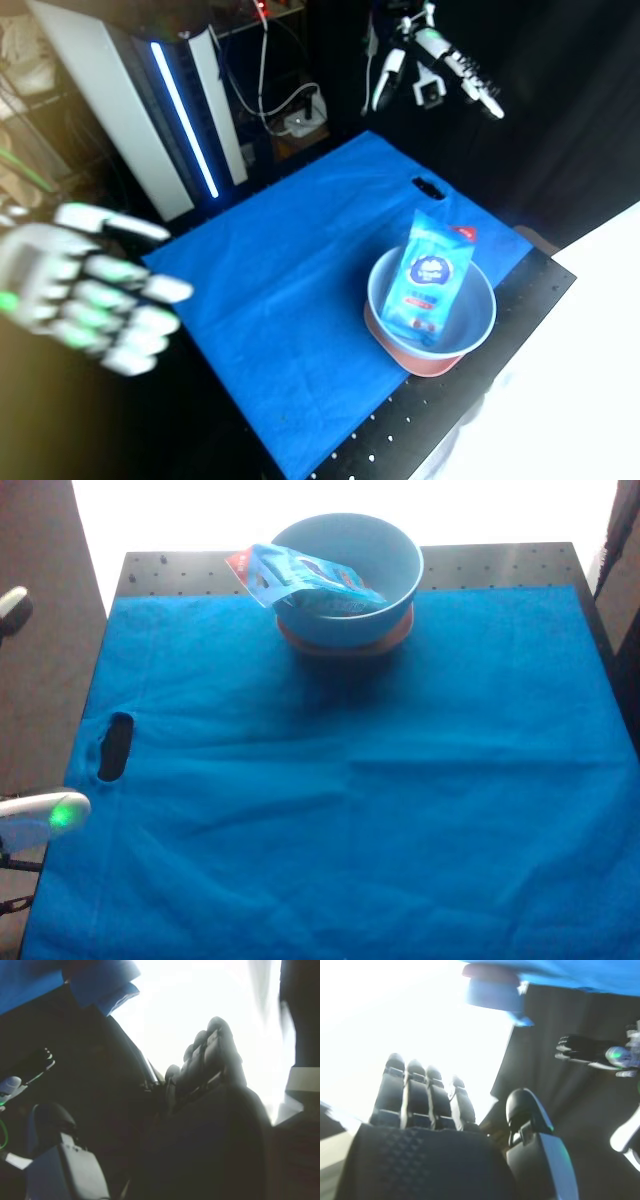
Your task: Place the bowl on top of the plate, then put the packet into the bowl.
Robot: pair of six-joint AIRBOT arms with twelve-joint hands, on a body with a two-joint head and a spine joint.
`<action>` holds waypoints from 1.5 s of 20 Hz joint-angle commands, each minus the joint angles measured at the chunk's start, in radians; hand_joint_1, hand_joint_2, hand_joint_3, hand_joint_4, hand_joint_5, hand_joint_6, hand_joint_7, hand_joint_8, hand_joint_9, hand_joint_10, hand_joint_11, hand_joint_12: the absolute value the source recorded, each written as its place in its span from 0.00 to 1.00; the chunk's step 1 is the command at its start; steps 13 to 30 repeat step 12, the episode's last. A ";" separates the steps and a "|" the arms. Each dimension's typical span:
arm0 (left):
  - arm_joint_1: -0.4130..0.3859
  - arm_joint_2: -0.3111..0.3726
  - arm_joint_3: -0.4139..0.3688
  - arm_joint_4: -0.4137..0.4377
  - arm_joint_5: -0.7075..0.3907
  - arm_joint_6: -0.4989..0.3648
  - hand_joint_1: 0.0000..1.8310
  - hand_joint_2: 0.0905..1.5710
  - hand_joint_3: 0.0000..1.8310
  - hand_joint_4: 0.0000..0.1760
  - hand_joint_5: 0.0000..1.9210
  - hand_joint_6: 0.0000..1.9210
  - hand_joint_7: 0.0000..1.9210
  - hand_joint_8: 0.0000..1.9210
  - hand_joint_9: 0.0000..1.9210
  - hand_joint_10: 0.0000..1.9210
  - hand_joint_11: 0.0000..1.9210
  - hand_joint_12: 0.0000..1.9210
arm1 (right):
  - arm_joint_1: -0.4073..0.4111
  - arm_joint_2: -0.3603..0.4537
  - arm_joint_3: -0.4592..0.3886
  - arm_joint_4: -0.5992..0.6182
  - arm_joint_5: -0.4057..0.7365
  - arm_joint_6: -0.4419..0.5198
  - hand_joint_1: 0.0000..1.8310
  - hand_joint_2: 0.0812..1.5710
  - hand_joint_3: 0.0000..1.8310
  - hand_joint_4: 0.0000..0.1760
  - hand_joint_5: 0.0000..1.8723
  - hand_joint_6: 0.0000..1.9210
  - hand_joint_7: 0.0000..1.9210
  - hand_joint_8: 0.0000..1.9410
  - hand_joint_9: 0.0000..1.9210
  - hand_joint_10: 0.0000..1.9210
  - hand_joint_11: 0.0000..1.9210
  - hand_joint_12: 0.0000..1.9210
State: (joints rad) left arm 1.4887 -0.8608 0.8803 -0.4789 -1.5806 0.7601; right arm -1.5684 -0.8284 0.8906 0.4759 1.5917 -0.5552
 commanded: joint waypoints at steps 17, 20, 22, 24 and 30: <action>-0.001 -0.011 -0.004 -0.003 -0.150 -0.035 0.31 0.49 0.00 1.00 0.00 0.00 0.00 0.00 0.00 0.00 0.00 0.00 | -0.017 0.003 -0.002 0.025 0.170 0.006 0.10 0.81 0.00 0.69 0.00 0.00 0.00 0.00 0.00 0.00 0.00 0.00; -0.001 -0.011 -0.004 -0.003 -0.150 -0.035 0.31 0.49 0.00 1.00 0.00 0.00 0.00 0.00 0.00 0.00 0.00 0.00 | -0.017 0.003 -0.002 0.025 0.170 0.006 0.10 0.81 0.00 0.69 0.00 0.00 0.00 0.00 0.00 0.00 0.00 0.00; -0.001 -0.011 -0.004 -0.003 -0.150 -0.035 0.31 0.49 0.00 1.00 0.00 0.00 0.00 0.00 0.00 0.00 0.00 0.00 | -0.017 0.003 -0.002 0.025 0.170 0.006 0.10 0.81 0.00 0.69 0.00 0.00 0.00 0.00 0.00 0.00 0.00 0.00; -0.001 -0.011 -0.004 -0.003 -0.150 -0.035 0.31 0.49 0.00 1.00 0.00 0.00 0.00 0.00 0.00 0.00 0.00 0.00 | -0.017 0.003 -0.002 0.025 0.170 0.006 0.10 0.81 0.00 0.69 0.00 0.00 0.00 0.00 0.00 0.00 0.00 0.00; -0.001 -0.011 -0.004 -0.003 -0.150 -0.035 0.31 0.49 0.00 1.00 0.00 0.00 0.00 0.00 0.00 0.00 0.00 0.00 | -0.017 0.003 -0.002 0.025 0.170 0.006 0.10 0.81 0.00 0.69 0.00 0.00 0.00 0.00 0.00 0.00 0.00 0.00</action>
